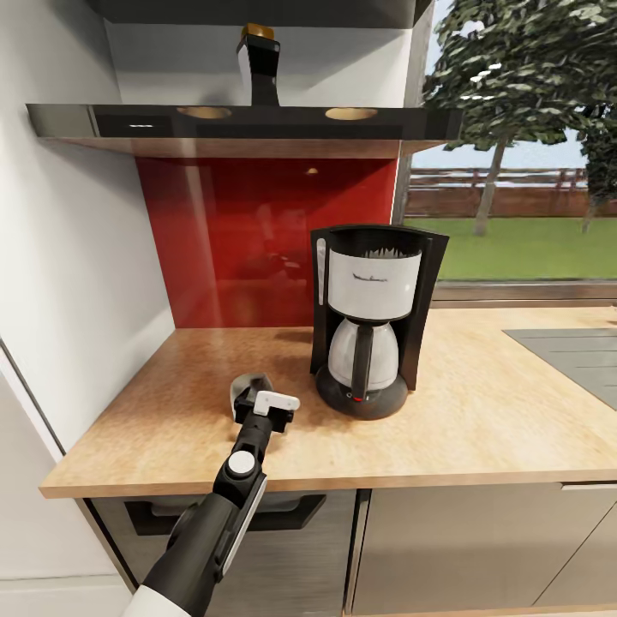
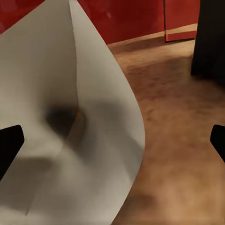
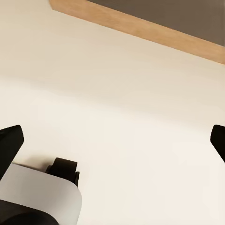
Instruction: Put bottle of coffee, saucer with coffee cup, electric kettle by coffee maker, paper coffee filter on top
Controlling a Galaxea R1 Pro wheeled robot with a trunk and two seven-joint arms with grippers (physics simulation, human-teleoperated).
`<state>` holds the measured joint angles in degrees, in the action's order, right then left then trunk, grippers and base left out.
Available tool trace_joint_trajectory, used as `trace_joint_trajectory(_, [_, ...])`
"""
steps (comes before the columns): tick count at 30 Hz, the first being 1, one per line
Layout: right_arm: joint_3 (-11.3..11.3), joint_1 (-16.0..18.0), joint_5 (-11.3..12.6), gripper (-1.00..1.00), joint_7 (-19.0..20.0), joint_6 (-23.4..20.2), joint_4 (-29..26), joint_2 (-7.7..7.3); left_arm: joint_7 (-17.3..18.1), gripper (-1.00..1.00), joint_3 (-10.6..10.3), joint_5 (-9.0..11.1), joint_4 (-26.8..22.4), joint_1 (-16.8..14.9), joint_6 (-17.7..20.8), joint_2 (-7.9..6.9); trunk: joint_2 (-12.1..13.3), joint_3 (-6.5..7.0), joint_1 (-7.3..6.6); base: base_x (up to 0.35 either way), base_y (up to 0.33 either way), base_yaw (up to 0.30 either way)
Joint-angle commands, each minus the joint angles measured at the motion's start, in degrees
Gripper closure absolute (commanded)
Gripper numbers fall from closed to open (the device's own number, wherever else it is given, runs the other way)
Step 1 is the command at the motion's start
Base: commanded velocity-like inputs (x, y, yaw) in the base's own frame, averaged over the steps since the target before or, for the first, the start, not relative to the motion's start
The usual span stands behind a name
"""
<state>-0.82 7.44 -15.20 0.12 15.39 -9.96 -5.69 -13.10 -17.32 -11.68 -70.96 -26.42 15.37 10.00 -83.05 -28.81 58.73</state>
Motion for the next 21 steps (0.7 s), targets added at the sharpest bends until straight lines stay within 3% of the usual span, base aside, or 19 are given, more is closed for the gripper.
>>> trace_joint_trajectory(1, [-0.06, 0.03, -0.18, -1.00, 0.02, 0.16, 0.03, -0.02, -0.21, -1.00, -0.10, -0.55, -0.06, -0.04, 0.41, 0.00, -0.03, -0.06, 0.00, 0.000, 0.000, 0.000])
trace_joint_trajectory(21, [-0.09, 0.03, -0.18, -1.00, 0.00, 0.24, 0.03, -0.02, -0.25, -1.00, -0.34, -0.56, -0.18, -0.04, 0.40, 0.00, -0.03, -0.06, 0.00, 0.013, -0.008, 0.000])
